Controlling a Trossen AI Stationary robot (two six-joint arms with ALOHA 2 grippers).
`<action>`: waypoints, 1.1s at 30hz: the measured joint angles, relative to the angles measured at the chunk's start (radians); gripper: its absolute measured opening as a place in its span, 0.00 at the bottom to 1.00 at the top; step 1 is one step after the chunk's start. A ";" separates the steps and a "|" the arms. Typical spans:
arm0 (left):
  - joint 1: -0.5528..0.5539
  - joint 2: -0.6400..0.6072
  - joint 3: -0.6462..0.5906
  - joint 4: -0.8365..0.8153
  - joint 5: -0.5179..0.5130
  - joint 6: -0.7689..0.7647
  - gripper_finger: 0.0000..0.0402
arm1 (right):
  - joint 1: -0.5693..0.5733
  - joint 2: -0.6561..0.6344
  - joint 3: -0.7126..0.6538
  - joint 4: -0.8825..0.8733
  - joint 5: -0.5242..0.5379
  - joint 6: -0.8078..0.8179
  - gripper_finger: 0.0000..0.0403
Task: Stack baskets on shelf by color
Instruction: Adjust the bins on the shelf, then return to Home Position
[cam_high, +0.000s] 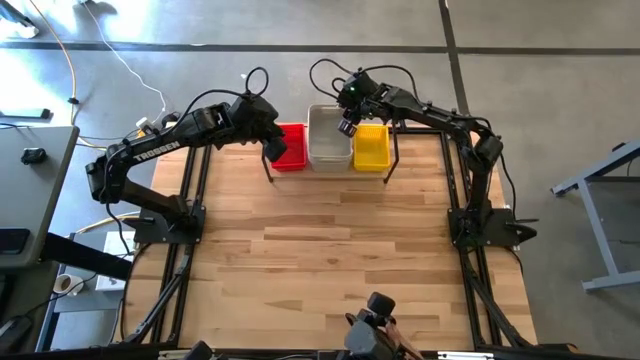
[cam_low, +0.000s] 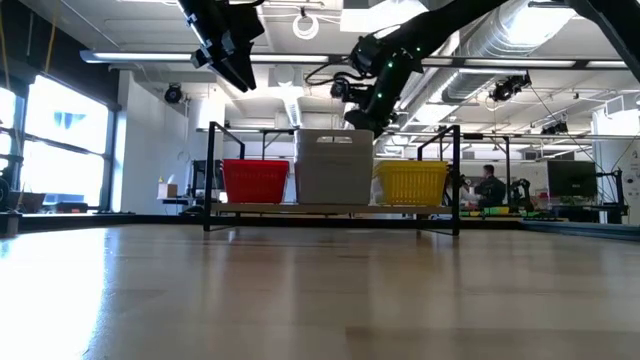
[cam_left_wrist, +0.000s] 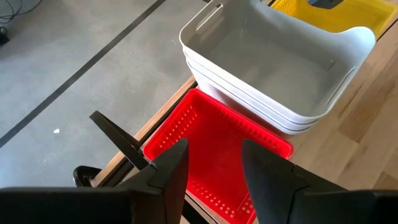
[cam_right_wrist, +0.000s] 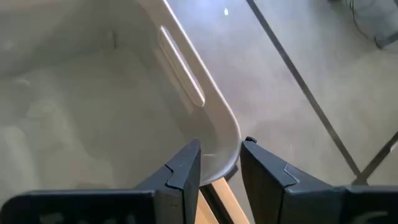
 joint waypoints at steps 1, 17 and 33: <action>0.000 0.000 0.000 0.000 0.000 0.000 0.34 | 0.000 -0.003 0.000 0.006 -0.001 0.000 0.24; -0.008 -0.002 0.000 -0.012 0.059 0.000 0.34 | 0.008 -0.098 0.000 -0.007 0.036 0.038 0.24; -0.229 -0.112 -0.117 0.125 0.126 -0.041 0.34 | 0.176 -0.311 0.000 -0.169 0.007 0.237 0.24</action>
